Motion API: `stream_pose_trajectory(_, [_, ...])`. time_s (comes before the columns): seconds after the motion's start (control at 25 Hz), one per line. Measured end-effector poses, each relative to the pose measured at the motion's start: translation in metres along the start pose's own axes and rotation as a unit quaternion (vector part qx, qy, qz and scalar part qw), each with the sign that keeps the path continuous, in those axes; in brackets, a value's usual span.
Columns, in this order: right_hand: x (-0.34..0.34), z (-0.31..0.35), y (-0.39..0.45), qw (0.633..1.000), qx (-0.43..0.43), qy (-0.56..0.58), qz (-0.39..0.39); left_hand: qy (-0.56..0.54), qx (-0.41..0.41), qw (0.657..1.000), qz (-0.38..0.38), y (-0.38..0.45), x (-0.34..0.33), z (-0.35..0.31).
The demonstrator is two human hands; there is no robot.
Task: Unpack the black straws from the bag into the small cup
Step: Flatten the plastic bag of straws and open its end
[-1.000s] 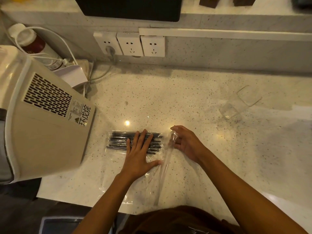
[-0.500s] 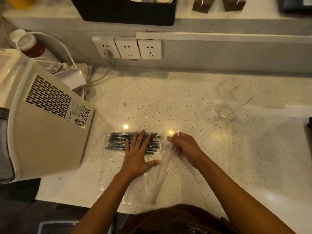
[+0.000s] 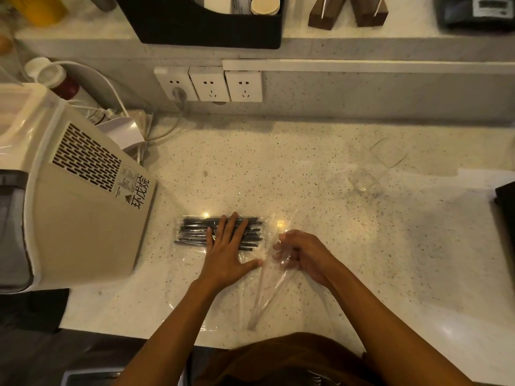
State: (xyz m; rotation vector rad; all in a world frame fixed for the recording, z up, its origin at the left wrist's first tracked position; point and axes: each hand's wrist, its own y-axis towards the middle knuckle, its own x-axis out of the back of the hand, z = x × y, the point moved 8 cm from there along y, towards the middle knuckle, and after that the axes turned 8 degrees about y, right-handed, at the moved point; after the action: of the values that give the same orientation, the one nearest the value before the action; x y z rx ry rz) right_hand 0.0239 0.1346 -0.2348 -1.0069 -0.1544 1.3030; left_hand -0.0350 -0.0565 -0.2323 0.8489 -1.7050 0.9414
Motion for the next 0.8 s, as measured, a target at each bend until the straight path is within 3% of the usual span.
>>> stream_pose_trajectory(0.28, [0.01,0.005,-0.015,0.987,0.015,-0.128,-0.091,-0.004,0.004,1.0,0.004,0.0,-0.001,-0.001])
stream_pose_trajectory(0.4, [-0.001,0.002,-0.026,0.997,0.001,-0.064,-0.032,0.0,0.003,1.0,0.004,0.001,0.001,-0.002])
stream_pose_trajectory(0.64, [-0.003,-0.038,-0.054,0.992,-0.019,-0.109,0.056,-0.006,0.002,1.0,-0.005,0.001,-0.002,-0.001])
stream_pose_trajectory(0.8, [0.0,-0.061,-0.064,0.993,-0.083,-0.06,0.057,-0.011,0.003,1.0,-0.008,0.003,-0.003,0.0])
